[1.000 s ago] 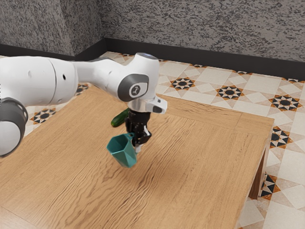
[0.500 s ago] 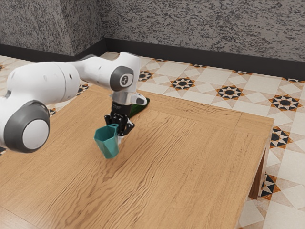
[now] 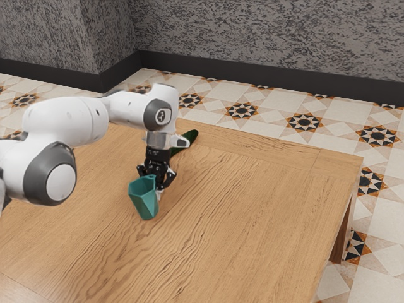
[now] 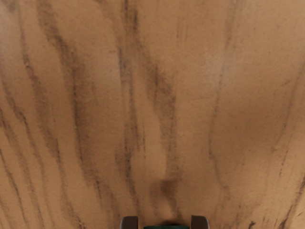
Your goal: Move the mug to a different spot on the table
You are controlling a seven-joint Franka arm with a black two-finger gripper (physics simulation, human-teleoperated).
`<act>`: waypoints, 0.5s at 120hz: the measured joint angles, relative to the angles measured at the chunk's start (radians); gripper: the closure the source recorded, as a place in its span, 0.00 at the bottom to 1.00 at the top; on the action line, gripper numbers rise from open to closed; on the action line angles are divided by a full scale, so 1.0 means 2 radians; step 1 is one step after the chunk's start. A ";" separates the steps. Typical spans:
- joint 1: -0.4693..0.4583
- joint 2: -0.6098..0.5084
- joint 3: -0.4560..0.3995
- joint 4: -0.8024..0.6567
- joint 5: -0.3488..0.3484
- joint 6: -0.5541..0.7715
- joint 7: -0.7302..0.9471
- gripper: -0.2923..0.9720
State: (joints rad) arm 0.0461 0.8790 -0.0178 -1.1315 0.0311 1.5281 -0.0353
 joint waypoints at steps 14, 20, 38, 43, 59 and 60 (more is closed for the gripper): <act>0.000 0.003 0.000 0.000 0.001 0.000 -0.004 0.85; 0.001 0.005 0.000 0.000 0.001 0.000 -0.005 0.85; 0.001 0.008 0.001 0.000 0.001 0.002 -0.009 0.80; 0.002 0.009 0.001 0.000 0.000 0.002 -0.010 0.79; 0.008 0.010 -0.003 0.000 -0.005 0.003 -0.012 0.66; 0.008 0.010 -0.003 0.000 -0.005 0.003 -0.012 0.65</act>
State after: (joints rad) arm 0.0617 0.8985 -0.0232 -1.1310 0.0203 1.5350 -0.0603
